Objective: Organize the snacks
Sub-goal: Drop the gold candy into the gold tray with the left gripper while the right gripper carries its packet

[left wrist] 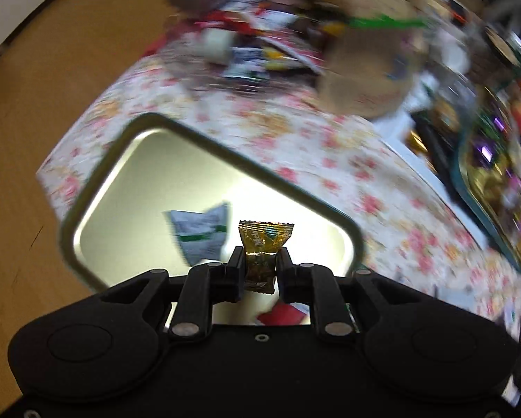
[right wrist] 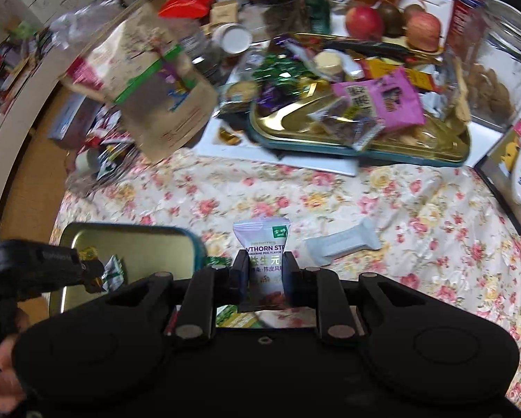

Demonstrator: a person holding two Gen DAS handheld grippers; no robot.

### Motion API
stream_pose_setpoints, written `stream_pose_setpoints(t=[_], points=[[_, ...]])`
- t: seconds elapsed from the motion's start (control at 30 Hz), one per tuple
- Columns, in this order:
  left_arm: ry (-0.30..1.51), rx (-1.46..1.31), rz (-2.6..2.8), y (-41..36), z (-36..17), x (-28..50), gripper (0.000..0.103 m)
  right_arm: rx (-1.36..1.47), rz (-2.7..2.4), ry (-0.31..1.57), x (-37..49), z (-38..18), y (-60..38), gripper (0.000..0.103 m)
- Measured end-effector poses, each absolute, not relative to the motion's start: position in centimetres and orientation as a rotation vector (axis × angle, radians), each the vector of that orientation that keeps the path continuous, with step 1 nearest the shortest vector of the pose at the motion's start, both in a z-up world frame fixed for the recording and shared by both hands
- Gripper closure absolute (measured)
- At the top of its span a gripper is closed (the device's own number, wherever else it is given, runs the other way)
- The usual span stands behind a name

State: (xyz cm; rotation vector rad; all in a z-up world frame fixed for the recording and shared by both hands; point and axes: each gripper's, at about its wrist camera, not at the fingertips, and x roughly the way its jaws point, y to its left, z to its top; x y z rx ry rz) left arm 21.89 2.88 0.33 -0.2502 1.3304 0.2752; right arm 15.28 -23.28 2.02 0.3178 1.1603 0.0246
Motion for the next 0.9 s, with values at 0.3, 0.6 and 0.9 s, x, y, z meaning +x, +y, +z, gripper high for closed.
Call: stream_pose_setpoints(t=[0.3, 0.6, 0.9], points=[[1.377, -0.349, 0.44, 7.0, -1.4, 22.7, 0.079, 0.216, 0.141, 1.171, 15.0, 1.9, -16.6, 0.082], [1.379, -0.326, 0.479, 7.8, -1.9, 23.2, 0.079, 0.17, 0.221, 1.183, 15.0, 1.7, -12.7, 0.082], [1.362, -0.312, 0.443, 8.1, -1.5, 23.4, 0.072, 0.147, 0.27, 1.192, 15.1, 1.5, -10.5, 0.082]])
